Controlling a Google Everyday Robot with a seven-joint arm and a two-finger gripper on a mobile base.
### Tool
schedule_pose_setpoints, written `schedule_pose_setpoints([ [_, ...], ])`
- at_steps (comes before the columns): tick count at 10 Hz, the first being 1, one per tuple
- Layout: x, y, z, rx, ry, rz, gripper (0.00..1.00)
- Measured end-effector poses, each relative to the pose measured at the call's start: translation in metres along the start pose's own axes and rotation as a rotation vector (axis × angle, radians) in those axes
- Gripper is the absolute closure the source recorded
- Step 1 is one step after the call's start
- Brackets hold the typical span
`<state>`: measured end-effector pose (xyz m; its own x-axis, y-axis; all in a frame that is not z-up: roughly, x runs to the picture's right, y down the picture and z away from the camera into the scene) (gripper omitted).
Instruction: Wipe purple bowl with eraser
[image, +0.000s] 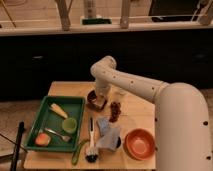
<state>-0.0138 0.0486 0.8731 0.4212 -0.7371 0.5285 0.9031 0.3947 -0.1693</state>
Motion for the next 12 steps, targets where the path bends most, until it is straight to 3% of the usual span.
schedule_pose_setpoints([
  [3,0.009,0.002,-0.002,-0.014,-0.003,0.003,1.0],
  [7,0.026,0.0,0.0,-0.06,-0.021,0.012,1.0],
  [10,0.034,-0.017,0.002,-0.097,-0.026,-0.026,1.0],
  [12,0.024,-0.045,0.002,-0.113,-0.023,-0.091,1.0],
])
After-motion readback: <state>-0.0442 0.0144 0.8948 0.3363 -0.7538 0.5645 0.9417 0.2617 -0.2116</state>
